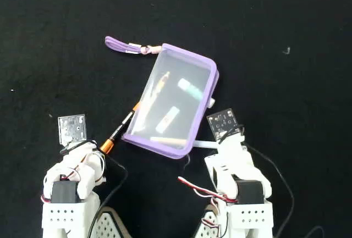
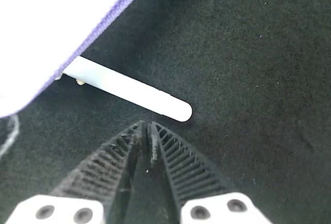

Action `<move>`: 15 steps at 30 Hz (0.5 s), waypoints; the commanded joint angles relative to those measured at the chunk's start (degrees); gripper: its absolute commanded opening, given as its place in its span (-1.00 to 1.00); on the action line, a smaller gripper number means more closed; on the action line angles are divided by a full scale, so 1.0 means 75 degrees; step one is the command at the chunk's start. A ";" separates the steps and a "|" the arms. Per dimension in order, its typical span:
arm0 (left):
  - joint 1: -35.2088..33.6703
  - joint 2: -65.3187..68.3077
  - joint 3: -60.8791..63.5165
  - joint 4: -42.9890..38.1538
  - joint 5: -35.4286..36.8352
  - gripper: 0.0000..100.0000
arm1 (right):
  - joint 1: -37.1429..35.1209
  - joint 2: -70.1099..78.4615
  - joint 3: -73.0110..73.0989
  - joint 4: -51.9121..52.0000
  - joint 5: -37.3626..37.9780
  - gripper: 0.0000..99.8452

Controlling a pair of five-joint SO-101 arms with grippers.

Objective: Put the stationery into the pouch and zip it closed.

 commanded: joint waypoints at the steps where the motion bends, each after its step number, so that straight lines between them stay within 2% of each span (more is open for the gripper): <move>1: 0.0018 -0.0059 0.0158 0.0059 0.0023 -0.94 | -0.0070 -0.0674 -0.0029 0.0035 -0.0023 -0.98; 15: 0.0018 -0.0059 0.0158 0.0059 0.0023 -0.94 | -0.0094 -0.0674 -0.0029 0.0035 -0.0070 -0.98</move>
